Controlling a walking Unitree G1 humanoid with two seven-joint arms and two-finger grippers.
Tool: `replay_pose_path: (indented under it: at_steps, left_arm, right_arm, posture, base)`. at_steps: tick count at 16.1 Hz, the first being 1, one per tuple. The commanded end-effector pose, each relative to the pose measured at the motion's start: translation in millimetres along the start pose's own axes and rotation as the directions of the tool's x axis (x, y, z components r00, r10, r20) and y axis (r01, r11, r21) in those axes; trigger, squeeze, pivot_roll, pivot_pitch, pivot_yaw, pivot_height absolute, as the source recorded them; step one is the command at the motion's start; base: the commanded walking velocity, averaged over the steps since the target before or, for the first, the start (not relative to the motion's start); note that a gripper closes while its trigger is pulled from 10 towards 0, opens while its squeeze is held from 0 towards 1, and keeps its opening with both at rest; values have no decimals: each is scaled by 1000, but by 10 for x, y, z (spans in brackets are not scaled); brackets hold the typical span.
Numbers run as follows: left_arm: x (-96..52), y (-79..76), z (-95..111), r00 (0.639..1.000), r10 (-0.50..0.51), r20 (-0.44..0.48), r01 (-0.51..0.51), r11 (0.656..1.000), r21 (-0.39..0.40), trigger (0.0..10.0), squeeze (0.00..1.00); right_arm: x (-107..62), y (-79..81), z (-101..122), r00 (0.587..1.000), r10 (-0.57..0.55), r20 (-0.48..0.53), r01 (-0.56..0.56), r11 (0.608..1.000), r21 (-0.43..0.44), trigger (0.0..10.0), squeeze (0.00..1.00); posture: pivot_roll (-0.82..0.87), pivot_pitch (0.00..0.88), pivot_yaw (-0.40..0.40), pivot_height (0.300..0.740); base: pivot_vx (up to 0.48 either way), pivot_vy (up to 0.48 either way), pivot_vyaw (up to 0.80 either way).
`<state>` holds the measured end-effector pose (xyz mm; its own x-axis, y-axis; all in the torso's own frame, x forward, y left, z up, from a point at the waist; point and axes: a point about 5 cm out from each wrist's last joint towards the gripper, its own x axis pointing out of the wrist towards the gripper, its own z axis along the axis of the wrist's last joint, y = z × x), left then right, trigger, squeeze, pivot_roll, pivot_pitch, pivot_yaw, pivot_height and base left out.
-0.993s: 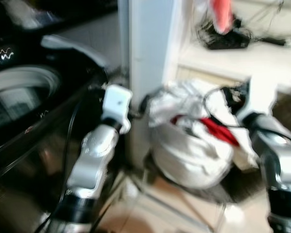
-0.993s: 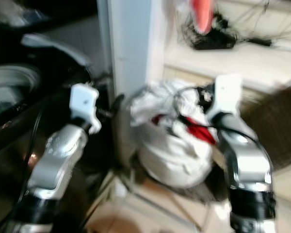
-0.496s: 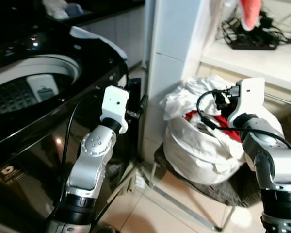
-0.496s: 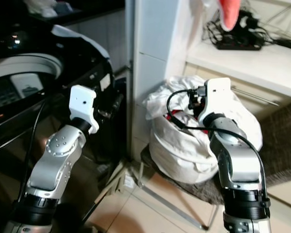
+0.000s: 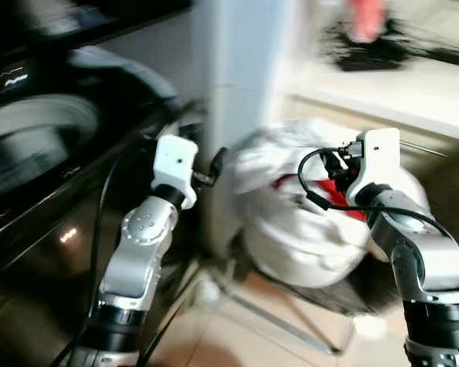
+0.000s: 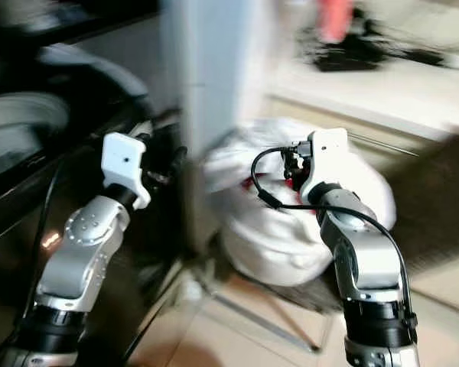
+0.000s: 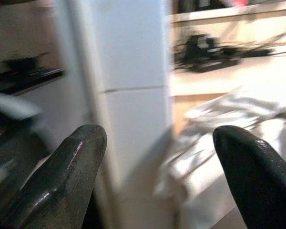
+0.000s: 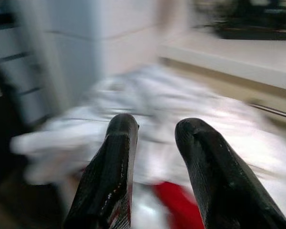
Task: Clothes washing
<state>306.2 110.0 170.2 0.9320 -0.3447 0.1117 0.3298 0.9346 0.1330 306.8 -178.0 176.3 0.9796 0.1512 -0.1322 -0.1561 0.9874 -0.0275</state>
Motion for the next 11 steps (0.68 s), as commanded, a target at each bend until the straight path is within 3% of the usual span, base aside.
replay_pose_path:
  at_steps: [1,3,5,6,8,11]
  left_arm:
    - [24,-62,35,1000,-23,9,23,1000,-5,10000,0]
    - [23,-58,36,1000,-22,9,22,1000,-5,10000,0]
    - [23,-50,35,1000,-19,9,19,1000,-7,10000,0]
    - [23,-46,36,1000,-16,10,16,1000,-7,10000,0]
    - [17,-33,37,1000,-11,11,11,1000,-7,10000,0]
    - [-7,-84,63,998,-48,37,49,998,-38,10000,0]
  right_arm:
    - [-31,-59,40,1000,-19,11,19,1000,-12,10000,0]
    - [-28,-52,50,1000,-9,15,9,1000,-10,10000,0]
    - [-24,34,30,998,59,-17,-60,991,-123,10000,0]
    - [-25,74,18,996,84,-23,-86,987,-136,10000,0]
    - [-34,97,43,995,103,2,-102,988,-112,10000,0]
    - [-46,49,77,997,74,31,-72,995,-74,10000,0]
  posture:
    - [-22,0,-38,740]
    - [-24,0,-36,740]
    - [-22,0,-38,740]
    - [-20,0,-39,740]
    - [-18,0,-40,740]
    - [-18,0,-41,740]
  base:
    - [352,0,0]
    - [362,0,0]
    - [371,0,606]
    - [368,0,800]
    - [369,0,750]
    - [114,0,0]
